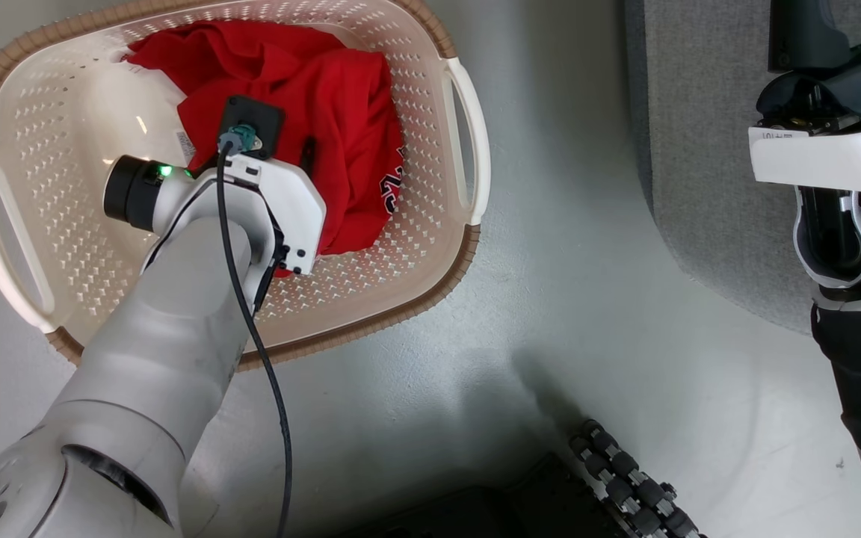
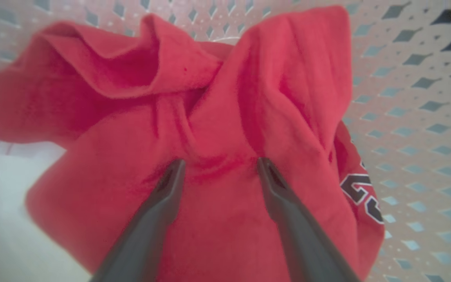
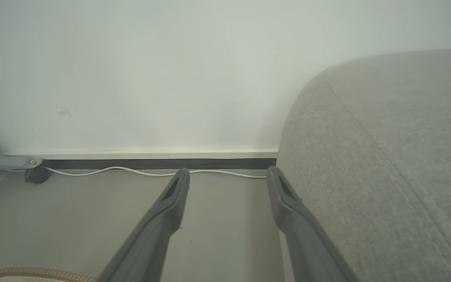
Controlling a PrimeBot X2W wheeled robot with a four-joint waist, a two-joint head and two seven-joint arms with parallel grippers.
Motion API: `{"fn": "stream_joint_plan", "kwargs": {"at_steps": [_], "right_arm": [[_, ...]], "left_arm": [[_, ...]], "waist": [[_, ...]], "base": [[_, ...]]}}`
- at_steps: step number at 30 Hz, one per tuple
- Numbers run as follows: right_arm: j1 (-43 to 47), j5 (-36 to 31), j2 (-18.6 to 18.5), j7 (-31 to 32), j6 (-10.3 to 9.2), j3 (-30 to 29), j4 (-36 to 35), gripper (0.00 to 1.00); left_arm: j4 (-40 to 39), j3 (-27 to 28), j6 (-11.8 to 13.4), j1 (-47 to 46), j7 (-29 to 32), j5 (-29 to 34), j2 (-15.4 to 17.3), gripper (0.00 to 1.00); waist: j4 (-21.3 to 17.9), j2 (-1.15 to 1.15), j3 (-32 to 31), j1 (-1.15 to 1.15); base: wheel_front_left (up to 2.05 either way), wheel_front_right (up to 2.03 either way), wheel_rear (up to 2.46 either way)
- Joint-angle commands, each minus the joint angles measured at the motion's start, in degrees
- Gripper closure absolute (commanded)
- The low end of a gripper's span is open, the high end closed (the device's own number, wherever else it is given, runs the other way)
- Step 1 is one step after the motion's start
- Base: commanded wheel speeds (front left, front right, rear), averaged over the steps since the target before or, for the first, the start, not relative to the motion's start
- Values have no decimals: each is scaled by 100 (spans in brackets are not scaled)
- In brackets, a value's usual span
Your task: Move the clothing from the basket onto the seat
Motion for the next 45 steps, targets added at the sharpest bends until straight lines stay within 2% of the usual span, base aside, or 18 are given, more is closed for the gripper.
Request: {"fn": "stream_joint_plan", "kwargs": {"at_steps": [1,11,23,28,34,35,36,37,45], "right_arm": [[163,74,-66,-34,17,52,-97,0],[243,-21,-281,-34,17,-148,-20,0],[816,-155,-622,-34,17,-299,300,0],[1091,-212,-666,-34,17,-336,461,0],[1552,-289,-666,-34,17,-372,679,0],[1644,-298,-663,-34,17,-384,720,0],[1740,-301,-654,-34,17,-399,767,0],[1833,-307,-644,-34,17,-416,807,0],[2520,-430,-469,-34,17,-545,1085,0]], "left_arm": [[-97,26,27,15,-31,-120,16,100],[-379,-147,-150,457,-475,-496,16,100],[-1158,-475,-117,1237,-851,-1012,16,100],[-1765,-17,104,1527,-856,-773,16,100],[-2645,1011,161,2234,-858,104,25,100],[-2843,1209,145,2392,-858,293,32,67],[-3034,1410,117,2568,-858,460,33,10],[-3207,1614,98,2750,-858,610,32,0],[-4132,2877,-93,4031,-858,1537,27,0]], "waist": [[30,0,-17,0],[324,0,-617,0],[896,0,-1902,0],[1085,0,-2488,0],[1301,0,-3226,0],[1339,0,-3347,0],[1375,0,-3468,0],[1410,0,-3588,0],[1616,0,-4435,0]], "base": [[0,0,0],[0,0,0],[0,0,0],[0,0,0],[0,0,0],[0,0,0],[0,0,0],[0,0,0],[0,0,0]]}}
